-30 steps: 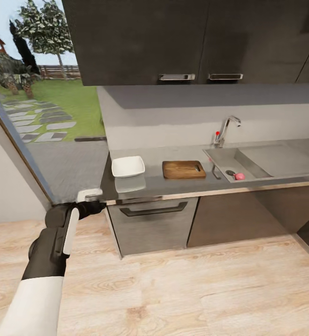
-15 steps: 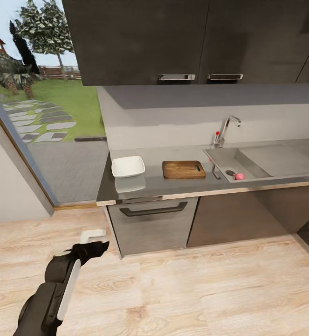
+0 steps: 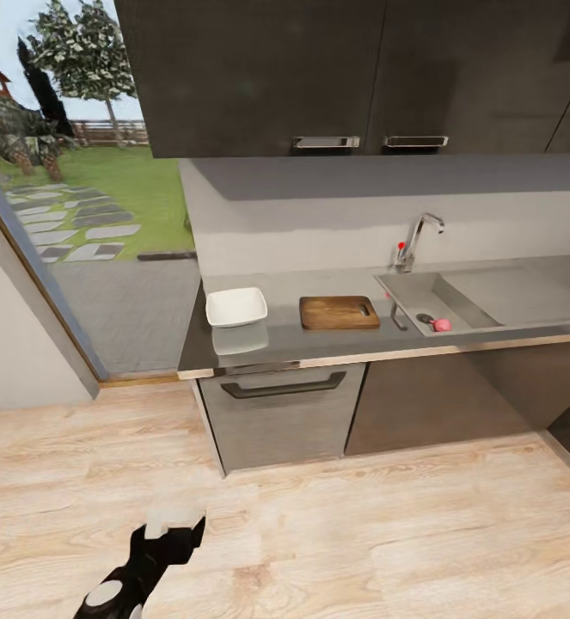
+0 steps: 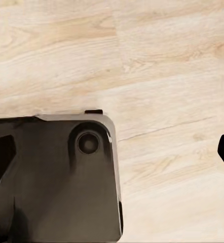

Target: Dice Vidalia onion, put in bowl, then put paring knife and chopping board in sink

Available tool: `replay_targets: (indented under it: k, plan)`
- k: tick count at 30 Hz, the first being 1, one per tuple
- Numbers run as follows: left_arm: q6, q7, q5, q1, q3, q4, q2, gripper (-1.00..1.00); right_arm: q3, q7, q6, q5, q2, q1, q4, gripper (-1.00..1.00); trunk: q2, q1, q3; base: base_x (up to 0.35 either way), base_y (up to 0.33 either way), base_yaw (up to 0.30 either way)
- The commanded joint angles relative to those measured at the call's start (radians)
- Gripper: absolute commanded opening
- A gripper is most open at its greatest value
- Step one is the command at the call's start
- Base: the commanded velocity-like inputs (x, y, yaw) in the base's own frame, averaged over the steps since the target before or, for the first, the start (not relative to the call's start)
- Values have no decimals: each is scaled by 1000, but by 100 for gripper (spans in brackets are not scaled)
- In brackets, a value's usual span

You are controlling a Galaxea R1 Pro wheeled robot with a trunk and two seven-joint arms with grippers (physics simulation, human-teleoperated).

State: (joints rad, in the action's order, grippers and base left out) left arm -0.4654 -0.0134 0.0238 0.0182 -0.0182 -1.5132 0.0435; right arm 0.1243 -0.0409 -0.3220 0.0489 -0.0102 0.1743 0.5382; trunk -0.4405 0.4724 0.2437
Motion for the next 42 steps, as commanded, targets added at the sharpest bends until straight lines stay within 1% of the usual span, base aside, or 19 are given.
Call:
replay_targets:
  k: [1, 2, 4, 6, 11, 12, 13, 14, 16, 18, 21, 23, 24, 25, 30, 31, 36, 42]
  plan:
    - [11, -2, 2, 12, -1, 1, 0, 100, 4, -1, -1, 8, -1, 1, 17, 100, -1, 1, 1, 0, 0, 0]
    - [37, -1, 2, 31, -2, 8, 0, 100, 4, -1, -1, 13, -1, 1, 47, 100, -1, 1, 1, 0, 0, 0]
    - [70, -1, 2, 53, -2, 26, -1, 100, 4, -1, -1, 18, -1, 0, 90, 100, -1, 1, 1, 0, 0, 0]
    - [92, -1, 2, 61, -3, 41, -1, 100, 4, -1, -2, 20, -1, 0, 115, 100, -1, 1, 1, 0, 0, 0]
    - [188, 1, 3, 75, -3, 117, -2, 100, 4, -1, -2, 23, -1, -1, 181, 100, -1, 1, 1, 0, 0, 0]
    - [223, 1, 3, 76, -3, 147, -2, 100, 4, -1, -2, 23, -1, -1, 200, 100, -1, 1, 1, 0, 0, 0]
    - [242, 1, 4, 77, -3, 163, -2, 100, 4, -1, -2, 23, -1, -1, 210, 100, -1, 1, 1, 0, 0, 0]
    - [280, 1, 4, 77, -2, 196, -2, 100, 4, -1, -2, 23, -1, -2, 228, 100, -1, 1, 1, 0, 0, 0]
    - [317, 1, 4, 78, -2, 230, -2, 100, 5, -1, -2, 23, -1, -2, 244, 100, -1, 1, 1, 0, 0, 0]
    - [388, 0, 4, 78, 1, 294, -2, 100, 5, 0, -2, 22, -1, -3, 277, 100, -1, 1, 1, 0, 0, 0]
    - [450, -1, 4, 78, 3, 354, -2, 100, 5, 3, -4, 20, -1, -3, 305, 100, -1, 1, 1, 0, 0, 0]
    - [490, -1, 5, 78, 15, 433, -5, 100, 5, 4, -4, 18, -1, -4, 319, 100, -1, 1, 1, 0, 0, 0]
    - [508, -1, 6, 77, 35, 502, -8, 100, 5, 5, -5, 16, -1, -4, 325, 100, -1, 1, 1, 0, 0, 0]
    - [512, -1, 7, 77, 46, 526, -8, 100, 5, 5, -5, 16, -1, -3, 326, 100, -1, 1, 1, 0, 0, 0]
    - [520, 0, 8, 77, 80, 568, -10, 100, 6, 6, -5, 14, -2, -4, 321, 100, -1, 1, 1, 0, 0, 0]
    - [522, 1, 7, 77, 86, 604, -10, 100, 6, 6, -5, 14, -2, -3, 312, 100, -1, 1, 1, 0, 0, 0]
    - [522, 2, 8, 77, 84, 633, -9, 100, 6, 6, -14, 14, -2, -3, 273, 100, -1, 1, 1, 0, 0, -3]
    - [522, 1, 8, 77, 84, 644, -8, 100, 6, 5, -77, 15, -3, -3, 248, 100, -1, 1, -6, 0, 0, -46]
